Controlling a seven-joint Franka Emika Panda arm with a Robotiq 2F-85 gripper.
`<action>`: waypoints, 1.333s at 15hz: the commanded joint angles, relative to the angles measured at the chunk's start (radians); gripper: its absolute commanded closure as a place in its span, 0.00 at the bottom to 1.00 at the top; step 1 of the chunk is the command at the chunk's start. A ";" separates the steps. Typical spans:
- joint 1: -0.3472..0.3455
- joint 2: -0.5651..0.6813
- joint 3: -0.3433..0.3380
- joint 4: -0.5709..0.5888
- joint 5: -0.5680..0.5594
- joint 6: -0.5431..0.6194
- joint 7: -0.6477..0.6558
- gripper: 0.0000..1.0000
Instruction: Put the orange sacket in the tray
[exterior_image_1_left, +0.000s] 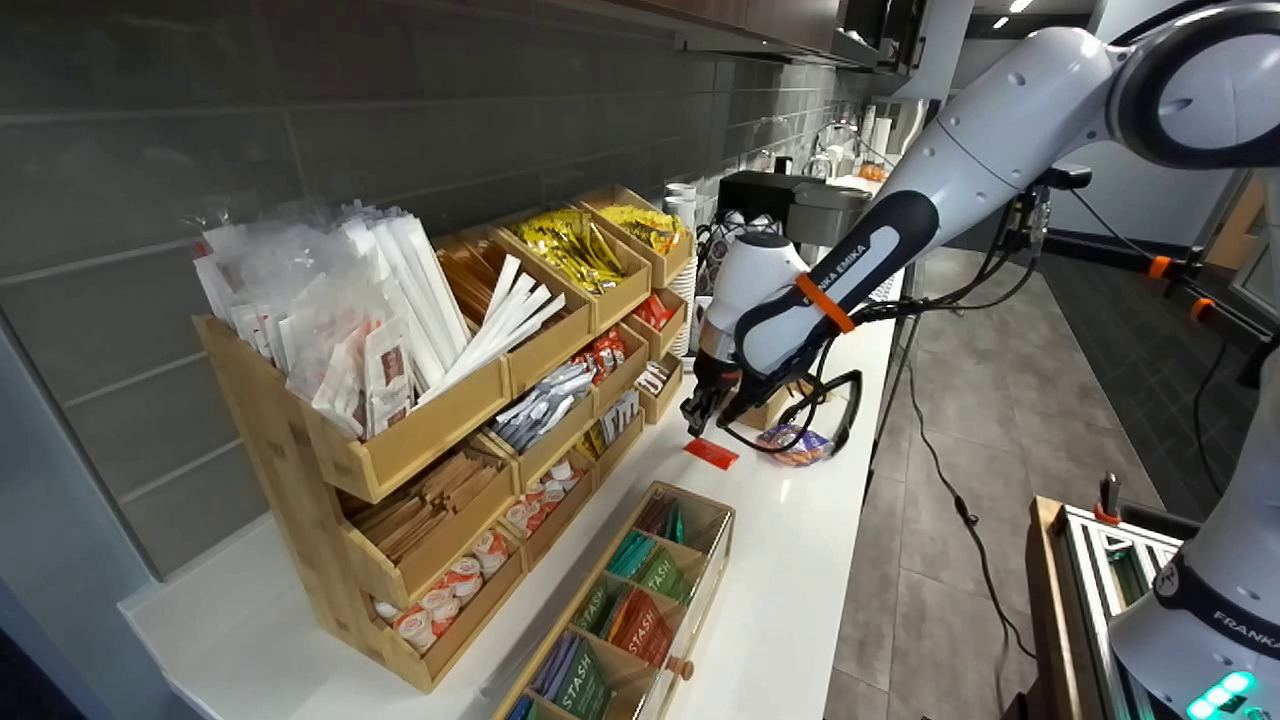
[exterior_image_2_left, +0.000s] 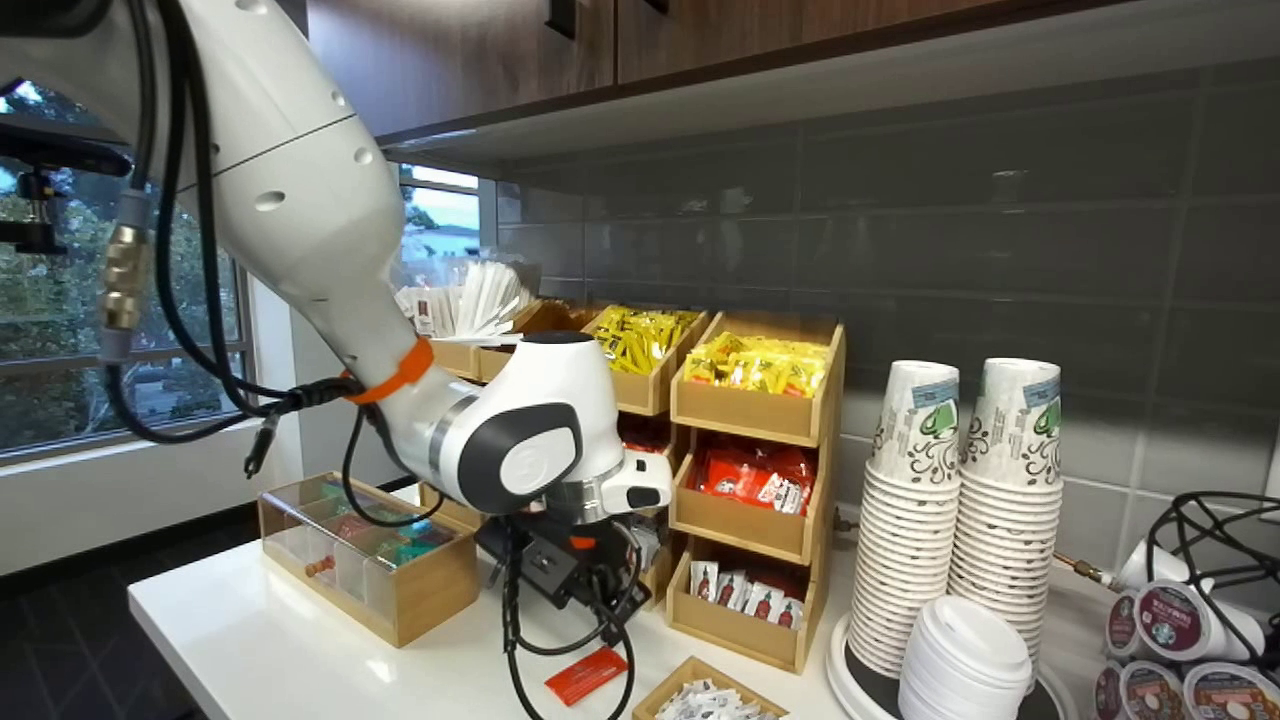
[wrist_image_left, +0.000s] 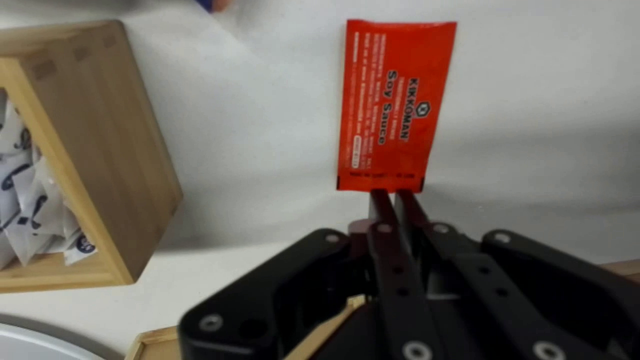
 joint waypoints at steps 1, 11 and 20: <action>0.030 -0.009 -0.018 -0.010 -0.039 -0.026 0.026 0.60; 0.034 0.013 -0.016 0.013 -0.063 -0.101 0.026 0.28; 0.033 0.032 -0.019 0.032 -0.064 -0.124 0.026 1.00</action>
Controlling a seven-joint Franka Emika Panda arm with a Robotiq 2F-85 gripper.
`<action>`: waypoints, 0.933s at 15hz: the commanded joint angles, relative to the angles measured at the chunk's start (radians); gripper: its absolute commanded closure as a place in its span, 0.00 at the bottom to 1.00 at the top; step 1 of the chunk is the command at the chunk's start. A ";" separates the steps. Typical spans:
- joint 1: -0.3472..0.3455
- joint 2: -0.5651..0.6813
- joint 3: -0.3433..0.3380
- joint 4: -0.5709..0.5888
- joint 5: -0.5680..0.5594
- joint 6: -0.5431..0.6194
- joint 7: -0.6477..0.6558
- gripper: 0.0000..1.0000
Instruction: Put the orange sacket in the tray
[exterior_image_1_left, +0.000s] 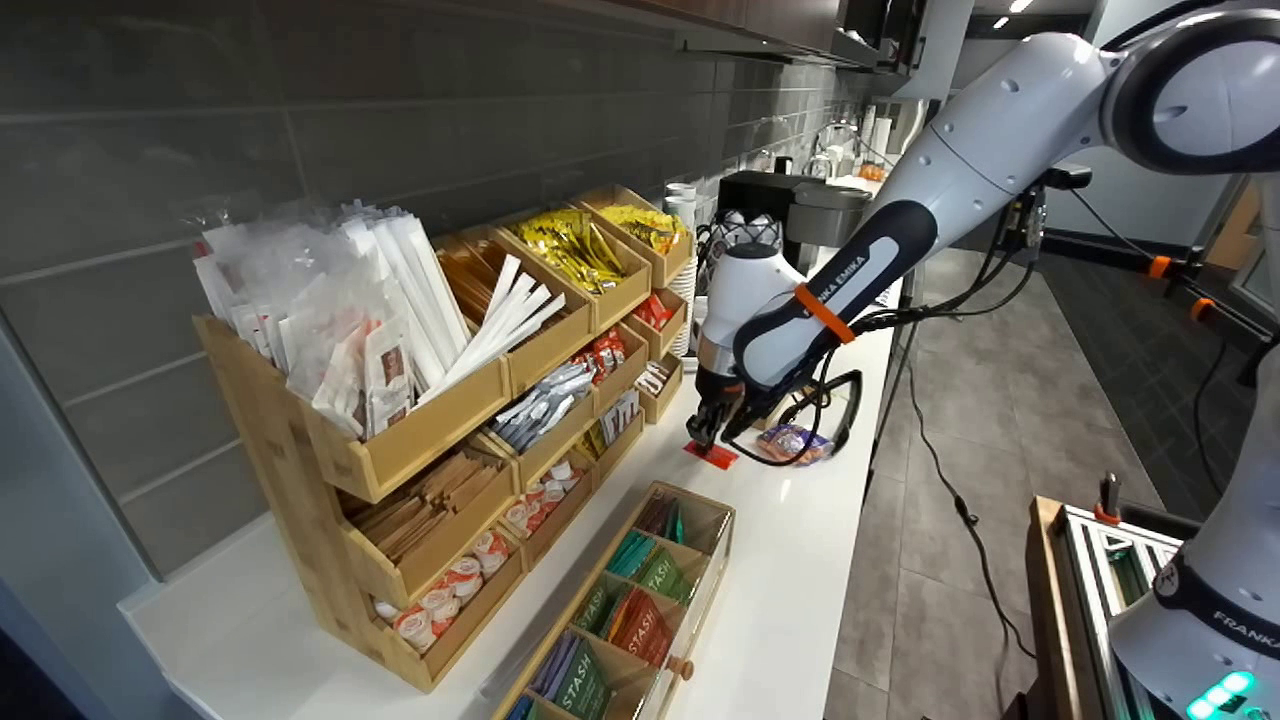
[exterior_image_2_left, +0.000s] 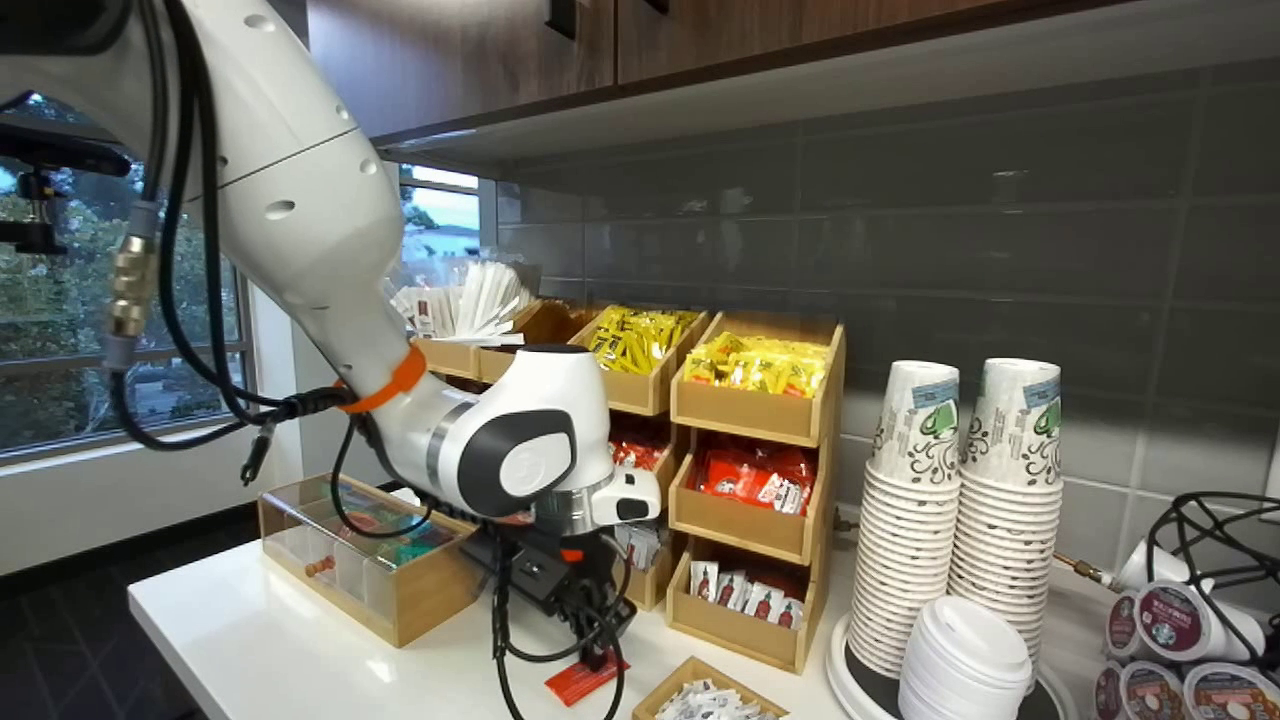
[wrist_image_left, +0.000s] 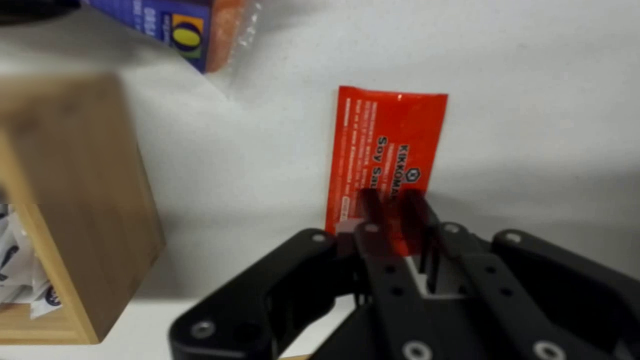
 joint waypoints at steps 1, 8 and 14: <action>0.008 0.017 -0.009 0.027 -0.018 -0.044 0.022 1.00; 0.012 0.009 -0.016 0.021 -0.028 -0.035 0.028 0.60; 0.017 0.023 -0.017 0.034 -0.045 -0.045 0.031 0.15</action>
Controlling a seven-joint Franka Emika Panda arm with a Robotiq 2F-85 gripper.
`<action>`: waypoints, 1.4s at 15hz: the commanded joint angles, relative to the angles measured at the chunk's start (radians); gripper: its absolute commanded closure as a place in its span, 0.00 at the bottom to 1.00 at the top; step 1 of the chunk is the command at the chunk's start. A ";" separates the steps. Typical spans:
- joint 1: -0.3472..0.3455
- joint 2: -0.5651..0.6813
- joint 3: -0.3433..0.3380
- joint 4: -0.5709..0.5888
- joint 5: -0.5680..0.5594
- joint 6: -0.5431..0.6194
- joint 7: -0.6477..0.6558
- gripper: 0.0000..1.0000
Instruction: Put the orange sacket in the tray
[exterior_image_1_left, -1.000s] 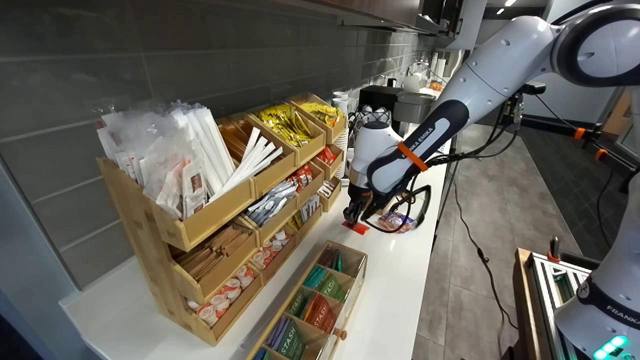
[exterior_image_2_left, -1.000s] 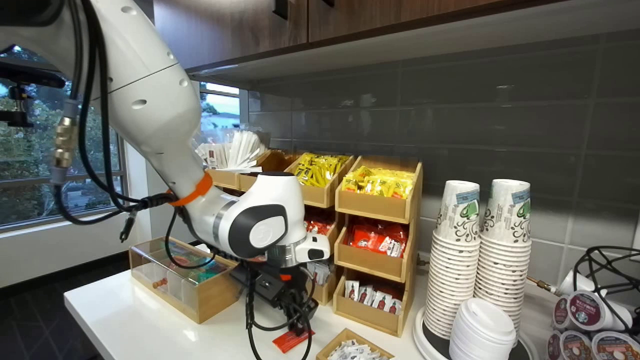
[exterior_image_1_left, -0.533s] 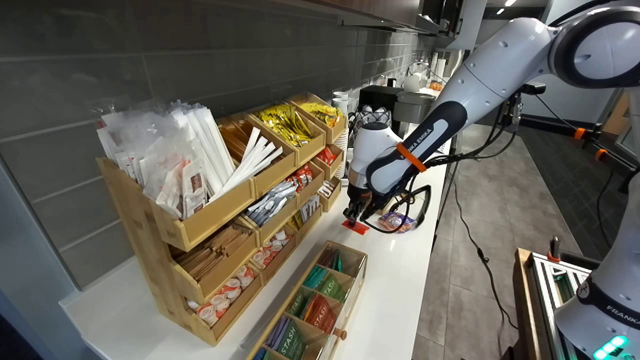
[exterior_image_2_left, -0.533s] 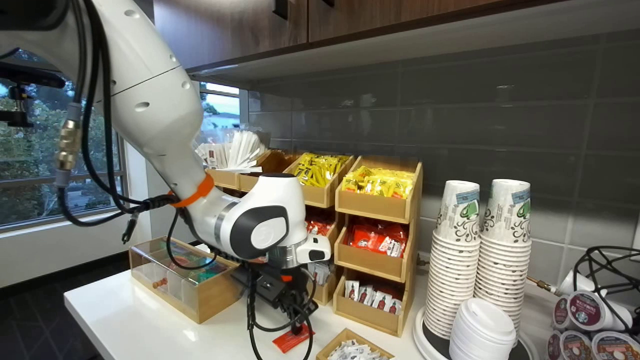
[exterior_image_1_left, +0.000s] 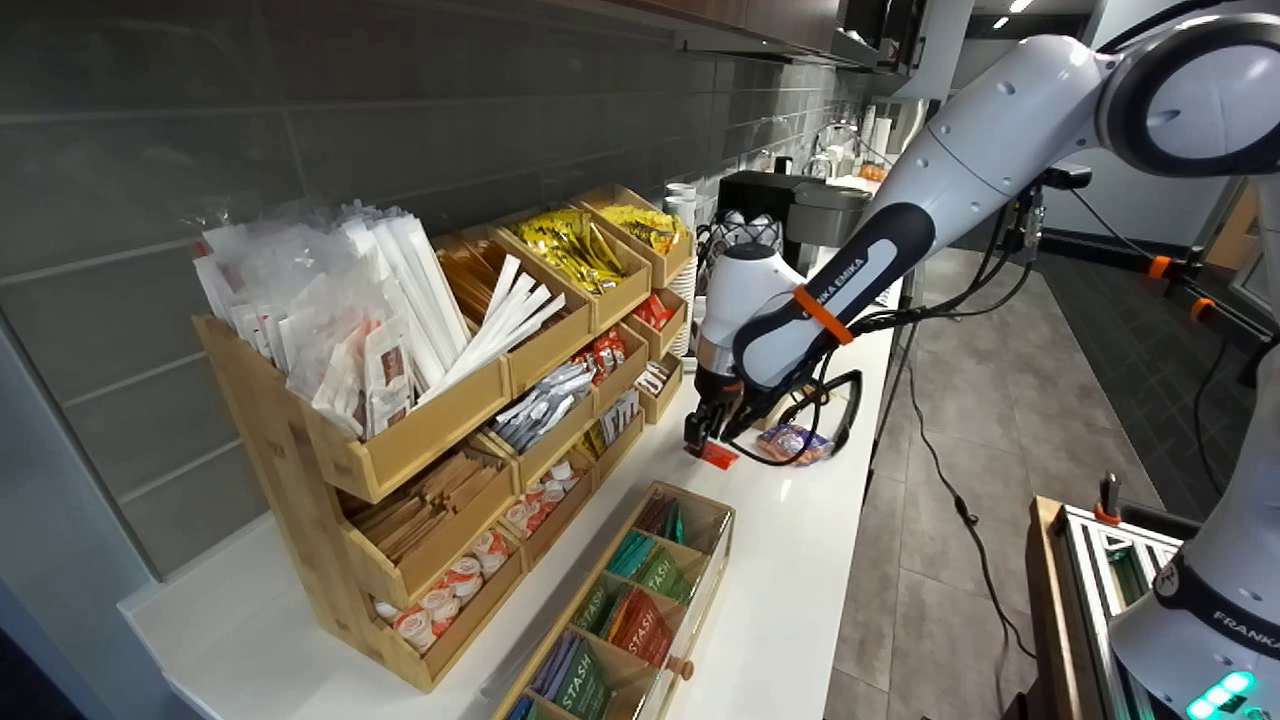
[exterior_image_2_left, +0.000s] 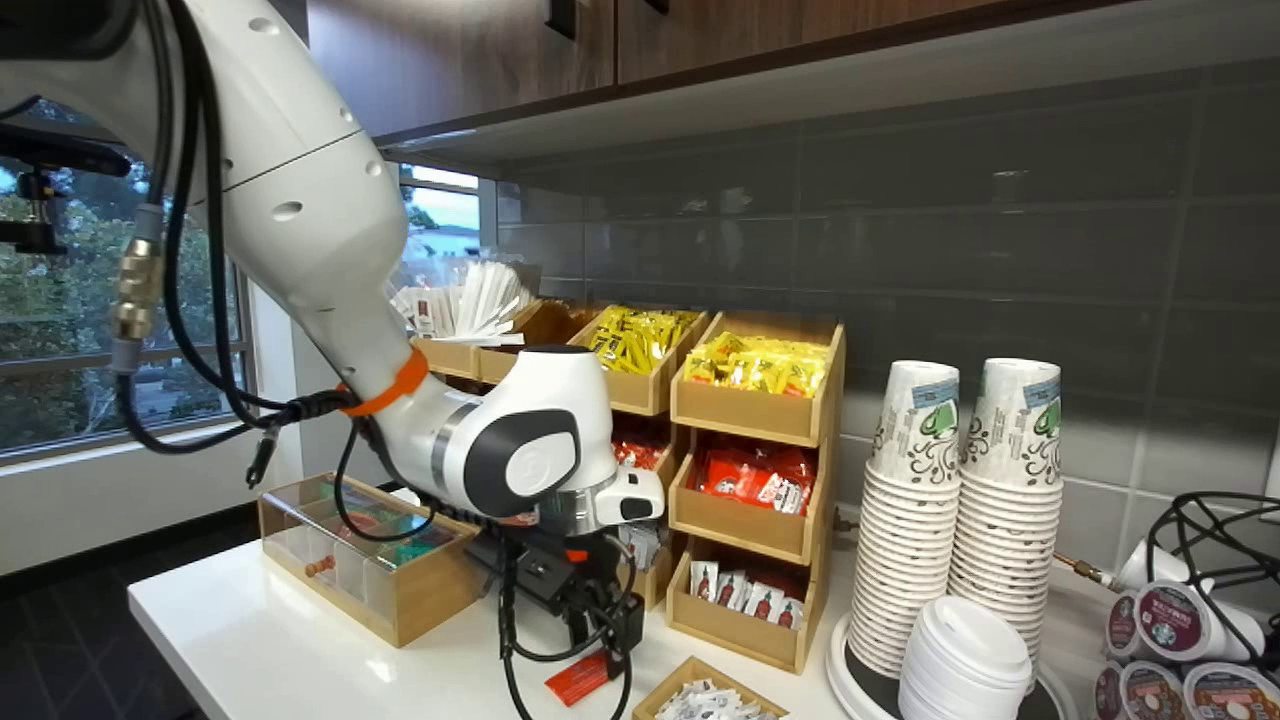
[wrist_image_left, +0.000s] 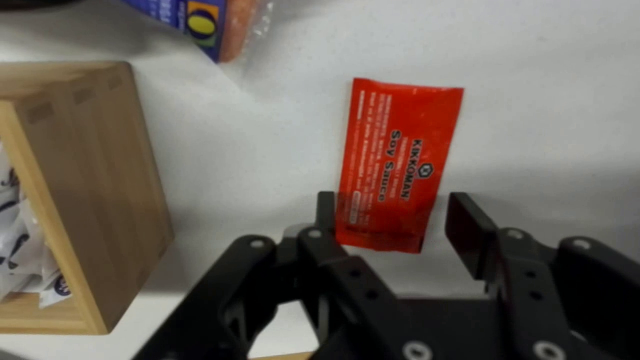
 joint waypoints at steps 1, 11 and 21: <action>0.017 0.018 -0.009 0.025 -0.023 -0.044 0.024 0.07; 0.023 0.027 -0.001 0.039 -0.026 -0.069 0.024 0.72; 0.034 -0.016 -0.030 0.004 -0.040 -0.045 0.052 1.00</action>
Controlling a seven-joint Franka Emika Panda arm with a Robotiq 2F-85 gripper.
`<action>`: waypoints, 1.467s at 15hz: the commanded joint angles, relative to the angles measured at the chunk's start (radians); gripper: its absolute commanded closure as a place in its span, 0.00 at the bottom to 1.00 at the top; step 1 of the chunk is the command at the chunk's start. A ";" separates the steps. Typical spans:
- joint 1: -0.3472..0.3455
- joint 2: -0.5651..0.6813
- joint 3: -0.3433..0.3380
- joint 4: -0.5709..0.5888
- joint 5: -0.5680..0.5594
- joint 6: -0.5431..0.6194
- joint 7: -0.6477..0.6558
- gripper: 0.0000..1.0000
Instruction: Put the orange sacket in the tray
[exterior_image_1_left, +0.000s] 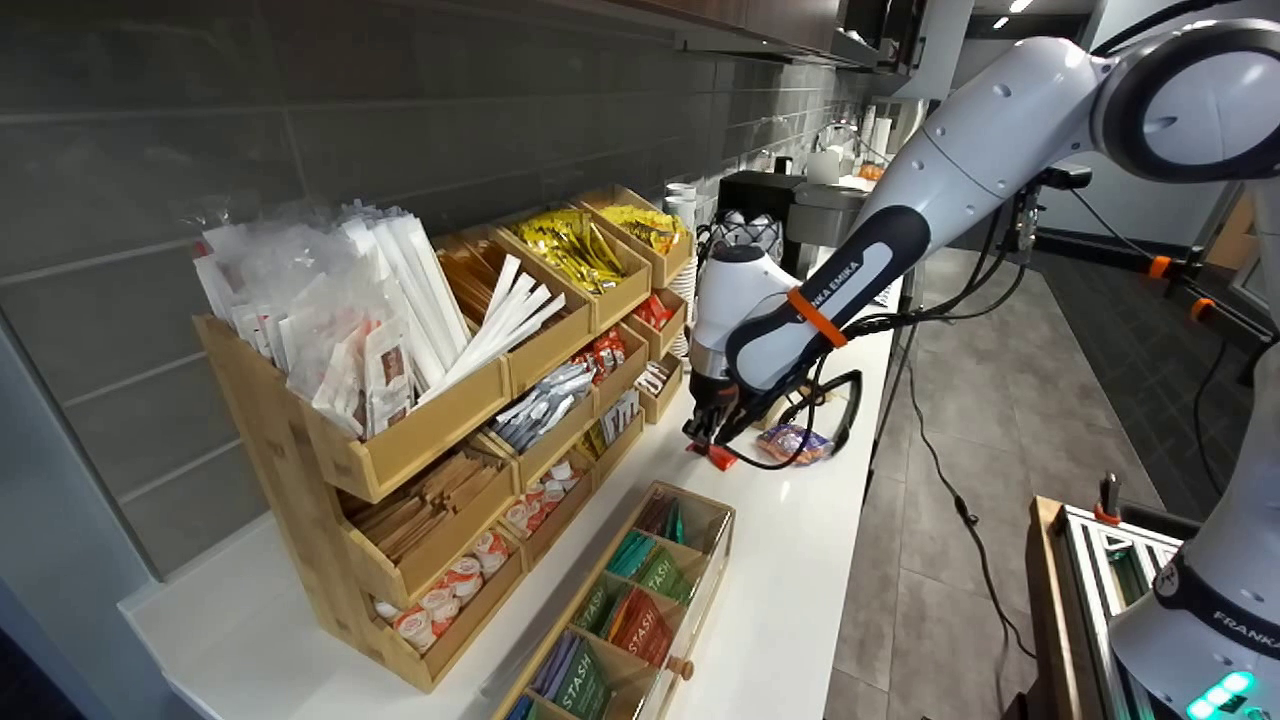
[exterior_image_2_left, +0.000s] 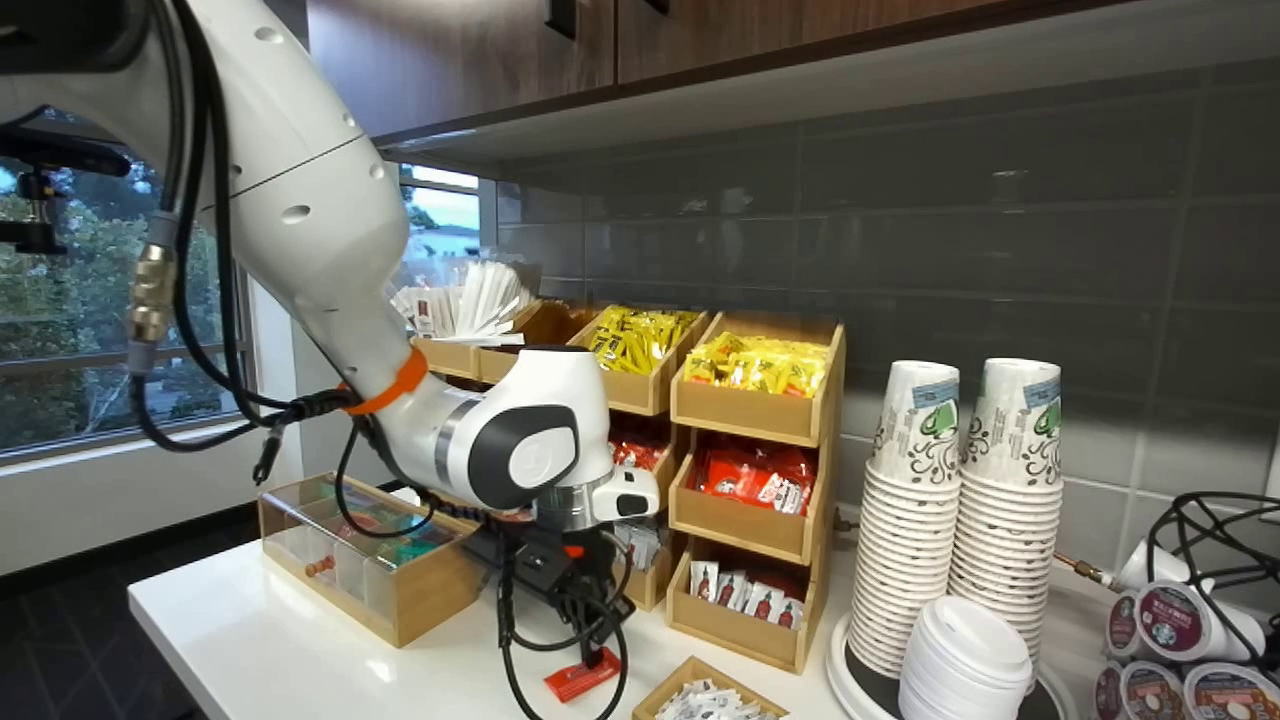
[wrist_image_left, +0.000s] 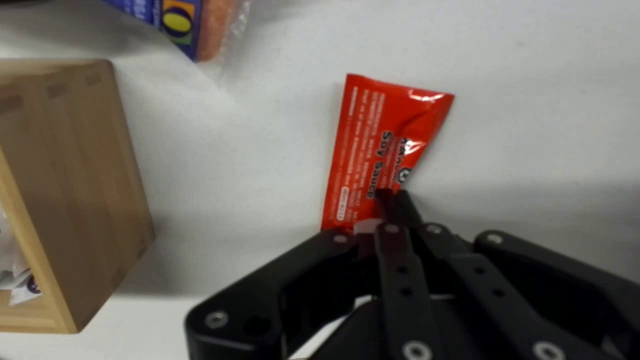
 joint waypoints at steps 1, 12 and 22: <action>0.017 -0.046 -0.036 -0.040 -0.039 0.013 0.054 1.00; 0.434 -0.249 -0.566 -0.193 -0.692 0.178 0.699 1.00; 0.719 -0.305 -0.834 -0.198 -1.231 0.097 1.331 1.00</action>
